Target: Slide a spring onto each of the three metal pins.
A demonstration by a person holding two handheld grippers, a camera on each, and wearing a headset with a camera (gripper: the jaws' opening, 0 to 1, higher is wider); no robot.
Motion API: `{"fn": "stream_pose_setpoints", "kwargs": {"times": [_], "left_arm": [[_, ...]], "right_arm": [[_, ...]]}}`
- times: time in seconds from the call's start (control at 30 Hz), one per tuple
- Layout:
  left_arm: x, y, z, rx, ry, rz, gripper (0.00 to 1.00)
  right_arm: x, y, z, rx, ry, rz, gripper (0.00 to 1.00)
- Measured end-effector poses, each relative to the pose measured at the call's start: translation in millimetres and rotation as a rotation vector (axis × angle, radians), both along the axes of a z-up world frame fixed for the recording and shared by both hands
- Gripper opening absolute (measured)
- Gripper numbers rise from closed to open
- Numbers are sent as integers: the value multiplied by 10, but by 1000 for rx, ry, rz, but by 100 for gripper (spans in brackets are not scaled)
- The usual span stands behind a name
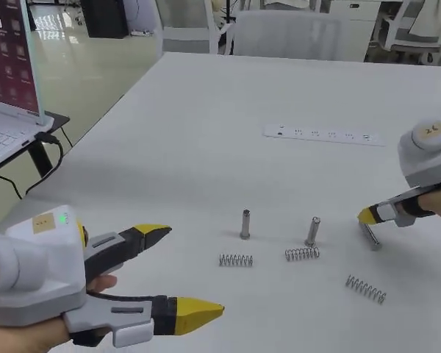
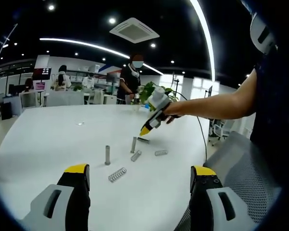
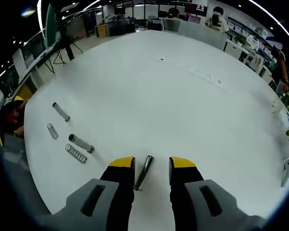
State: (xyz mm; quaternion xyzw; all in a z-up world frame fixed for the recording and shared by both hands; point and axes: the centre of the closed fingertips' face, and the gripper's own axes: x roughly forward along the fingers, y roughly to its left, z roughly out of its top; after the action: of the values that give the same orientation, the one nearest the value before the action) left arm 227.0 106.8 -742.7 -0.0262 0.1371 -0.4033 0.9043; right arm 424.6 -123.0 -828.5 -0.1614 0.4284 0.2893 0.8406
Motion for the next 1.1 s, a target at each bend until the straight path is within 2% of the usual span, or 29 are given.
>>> {"fn": "stream_pose_setpoints", "kwargs": {"times": [0.37, 0.43, 0.7, 0.73, 0.83, 1.0, 1.1], "left_arm": [[14, -45, -36, 1, 8, -19, 82], [11, -38, -39, 2, 9, -20, 82], [11, 12, -61, 1, 17, -10, 82], [8, 15, -63, 0, 18, -9, 82], [3, 22, -74, -3, 21, -6, 82], [-7, 21, -86, -2, 26, -6, 82], [-10, 15, -79, 0, 25, -8, 82]], "right_arm": [[-5, -19, -165, -64, 54, -36, 19], [60, -48, -225, -88, 68, -24, 18], [39, -27, -298, -118, 100, -30, 13], [54, -11, -287, -103, 95, -33, 12], [82, -9, -302, -103, 106, -35, 9], [32, -1, -297, -88, 118, -63, 8], [80, -12, -315, -81, 119, -71, 7]]}}
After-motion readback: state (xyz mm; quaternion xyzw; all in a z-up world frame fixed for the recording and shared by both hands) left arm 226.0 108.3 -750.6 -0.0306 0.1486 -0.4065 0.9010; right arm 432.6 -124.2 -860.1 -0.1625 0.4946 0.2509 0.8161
